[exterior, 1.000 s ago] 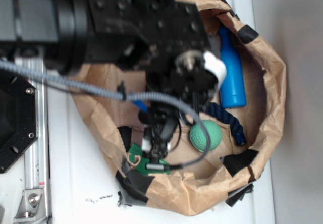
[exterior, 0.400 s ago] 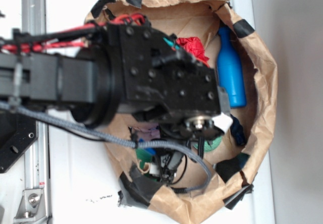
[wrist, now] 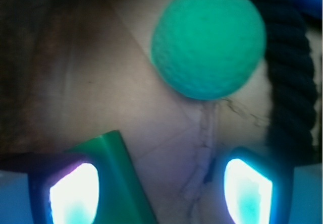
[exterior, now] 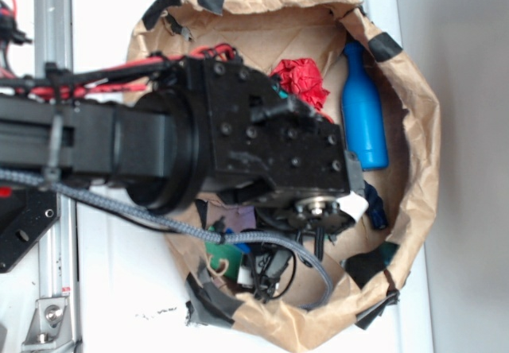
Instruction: Grab the green block.
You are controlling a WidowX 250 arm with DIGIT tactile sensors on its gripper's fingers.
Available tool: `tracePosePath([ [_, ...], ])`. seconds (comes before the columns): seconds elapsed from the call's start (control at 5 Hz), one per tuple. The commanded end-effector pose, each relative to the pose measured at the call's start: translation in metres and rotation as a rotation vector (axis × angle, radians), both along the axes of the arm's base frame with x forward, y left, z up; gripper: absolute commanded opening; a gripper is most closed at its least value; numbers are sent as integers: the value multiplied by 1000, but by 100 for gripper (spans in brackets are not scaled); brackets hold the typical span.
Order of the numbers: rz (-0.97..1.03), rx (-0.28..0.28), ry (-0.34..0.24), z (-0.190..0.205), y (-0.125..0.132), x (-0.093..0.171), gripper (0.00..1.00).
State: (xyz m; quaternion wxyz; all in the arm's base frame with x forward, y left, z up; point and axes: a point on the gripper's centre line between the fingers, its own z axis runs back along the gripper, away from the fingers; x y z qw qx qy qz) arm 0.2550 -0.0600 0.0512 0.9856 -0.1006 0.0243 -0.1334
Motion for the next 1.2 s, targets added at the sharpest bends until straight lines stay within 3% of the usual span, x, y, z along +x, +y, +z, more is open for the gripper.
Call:
tracePosePath([
  [0.0,-66,26,-12,5,-17,-14,100],
  [0.6,-112,5,49,-21,-20,-41,100],
  [1.0,-179,-52,32,-32,-27,-64,100],
])
